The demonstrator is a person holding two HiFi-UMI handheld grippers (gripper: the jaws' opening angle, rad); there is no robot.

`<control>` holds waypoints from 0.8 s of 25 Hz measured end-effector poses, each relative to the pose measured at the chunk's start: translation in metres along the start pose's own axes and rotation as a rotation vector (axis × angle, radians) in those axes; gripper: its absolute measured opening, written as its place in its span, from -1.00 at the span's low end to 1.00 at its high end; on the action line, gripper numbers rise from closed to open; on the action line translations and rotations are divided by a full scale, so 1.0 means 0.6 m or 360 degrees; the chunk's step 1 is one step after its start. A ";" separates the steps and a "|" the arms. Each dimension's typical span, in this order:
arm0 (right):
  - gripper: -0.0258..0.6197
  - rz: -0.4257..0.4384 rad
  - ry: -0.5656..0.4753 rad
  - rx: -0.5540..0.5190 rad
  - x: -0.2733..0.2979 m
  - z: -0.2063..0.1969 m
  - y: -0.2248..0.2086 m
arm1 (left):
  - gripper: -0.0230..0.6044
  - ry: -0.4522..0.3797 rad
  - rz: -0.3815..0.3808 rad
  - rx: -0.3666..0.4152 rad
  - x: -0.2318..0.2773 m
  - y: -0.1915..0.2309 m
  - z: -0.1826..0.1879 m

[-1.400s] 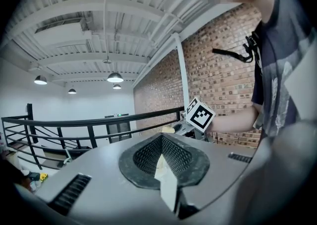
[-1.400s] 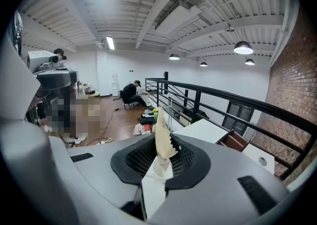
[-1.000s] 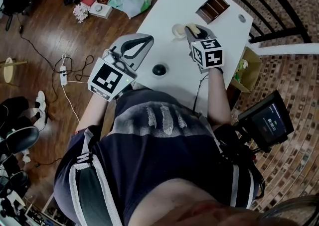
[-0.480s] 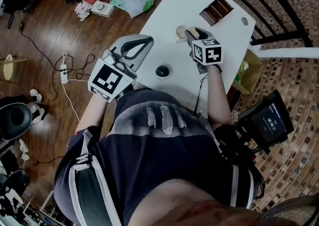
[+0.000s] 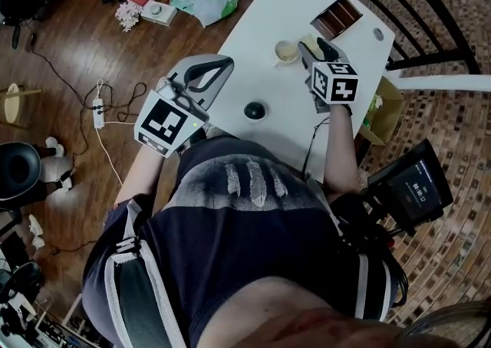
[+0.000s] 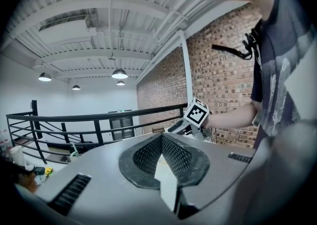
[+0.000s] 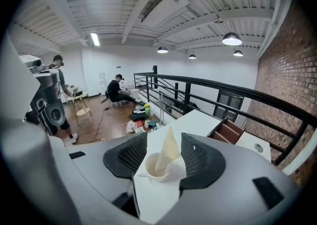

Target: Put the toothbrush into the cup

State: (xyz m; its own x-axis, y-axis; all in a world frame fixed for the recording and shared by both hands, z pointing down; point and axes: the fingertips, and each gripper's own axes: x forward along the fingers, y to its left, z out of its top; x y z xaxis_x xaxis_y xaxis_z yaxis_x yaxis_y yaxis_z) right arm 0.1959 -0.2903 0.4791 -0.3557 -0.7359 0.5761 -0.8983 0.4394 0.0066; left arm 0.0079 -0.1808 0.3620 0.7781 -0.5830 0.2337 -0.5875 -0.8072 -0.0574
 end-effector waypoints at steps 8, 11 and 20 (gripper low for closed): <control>-0.33 -0.0086 -0.0116 0.0013 -0.050 0.043 -0.001 | -0.94 -0.0036 -0.0052 -0.0005 -0.015 0.013 -0.002; -0.33 -0.0133 -0.0144 0.0019 -0.064 0.054 0.002 | -0.94 -0.0057 -0.0064 0.0003 -0.028 0.022 -0.002; -0.33 0.0003 -0.0293 0.0133 -0.103 0.090 0.099 | -0.94 -0.0081 -0.0122 -0.0028 -0.073 0.042 -0.012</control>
State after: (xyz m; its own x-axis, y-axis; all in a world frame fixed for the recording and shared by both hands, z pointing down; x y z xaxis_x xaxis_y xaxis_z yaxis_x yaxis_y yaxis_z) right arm 0.1506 -0.2467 0.3995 -0.3915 -0.8202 0.4171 -0.9132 0.4022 -0.0662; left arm -0.0426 -0.1752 0.3571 0.8309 -0.5241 0.1870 -0.5294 -0.8480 -0.0243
